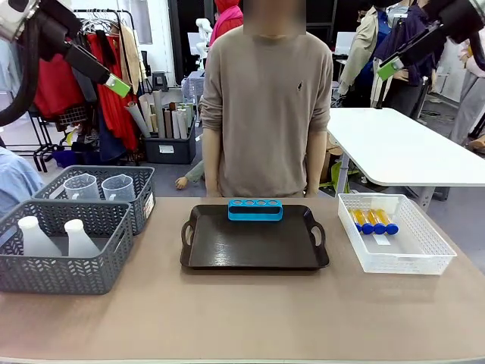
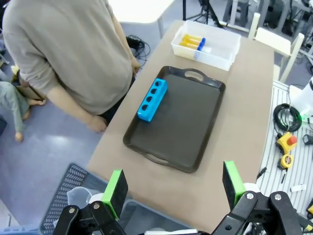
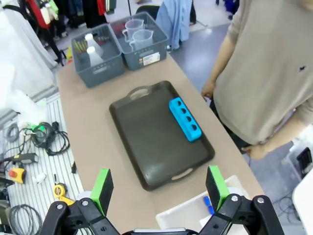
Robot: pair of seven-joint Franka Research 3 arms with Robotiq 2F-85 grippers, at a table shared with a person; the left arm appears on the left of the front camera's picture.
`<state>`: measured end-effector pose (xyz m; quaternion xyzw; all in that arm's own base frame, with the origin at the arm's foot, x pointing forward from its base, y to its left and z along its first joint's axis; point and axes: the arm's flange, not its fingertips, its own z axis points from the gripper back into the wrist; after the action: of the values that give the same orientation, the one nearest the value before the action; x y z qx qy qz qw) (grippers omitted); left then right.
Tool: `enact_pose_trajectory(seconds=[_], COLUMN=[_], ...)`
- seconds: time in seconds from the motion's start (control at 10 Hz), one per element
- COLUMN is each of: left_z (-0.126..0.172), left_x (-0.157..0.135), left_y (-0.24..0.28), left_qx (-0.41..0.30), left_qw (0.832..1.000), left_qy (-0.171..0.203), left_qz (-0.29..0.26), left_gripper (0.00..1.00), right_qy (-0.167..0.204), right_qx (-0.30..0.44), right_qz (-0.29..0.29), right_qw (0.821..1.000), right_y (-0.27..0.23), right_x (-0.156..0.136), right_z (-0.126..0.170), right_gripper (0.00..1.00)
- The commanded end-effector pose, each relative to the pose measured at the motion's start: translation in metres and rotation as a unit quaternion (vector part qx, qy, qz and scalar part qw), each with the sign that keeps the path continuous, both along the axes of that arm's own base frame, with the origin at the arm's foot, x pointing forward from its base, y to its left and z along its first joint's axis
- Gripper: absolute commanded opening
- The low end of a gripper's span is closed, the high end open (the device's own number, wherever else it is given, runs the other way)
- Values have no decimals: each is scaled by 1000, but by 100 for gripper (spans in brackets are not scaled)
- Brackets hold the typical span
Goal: Prepare the laboratory tools.
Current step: Pick up one Large Measuring Cup and place it on the Handle tray.
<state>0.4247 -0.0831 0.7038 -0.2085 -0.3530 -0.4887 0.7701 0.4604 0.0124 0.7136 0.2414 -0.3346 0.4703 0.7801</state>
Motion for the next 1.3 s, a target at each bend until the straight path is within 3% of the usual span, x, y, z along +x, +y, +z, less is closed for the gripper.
enact_pose_trajectory(seconds=[0.0,0.1,0.2,0.3,1.2], left_z=[3,4,3,1,1], left_x=[5,8,9,2,2], left_y=[5,6,6,1,1], left_qx=[-5,-7,-3,0,0], left_qw=[1000,1000,1000,1000,1000], left_qy=[-6,-2,20,0,0], left_qz=[-8,-6,-5,1,1], left_gripper=[100,100,100,100,100], right_qy=[-5,0,3,3,3], right_qx=[21,23,8,8,8], right_qz=[14,7,-1,-1,-1], right_qw=[1000,1000,1000,1000,1000], right_y=[-7,-9,-5,-5,-5], right_x=[-7,-5,-1,-1,-1], right_z=[-13,-20,-4,-4,-4], right_gripper=[100,100,100,100,100])
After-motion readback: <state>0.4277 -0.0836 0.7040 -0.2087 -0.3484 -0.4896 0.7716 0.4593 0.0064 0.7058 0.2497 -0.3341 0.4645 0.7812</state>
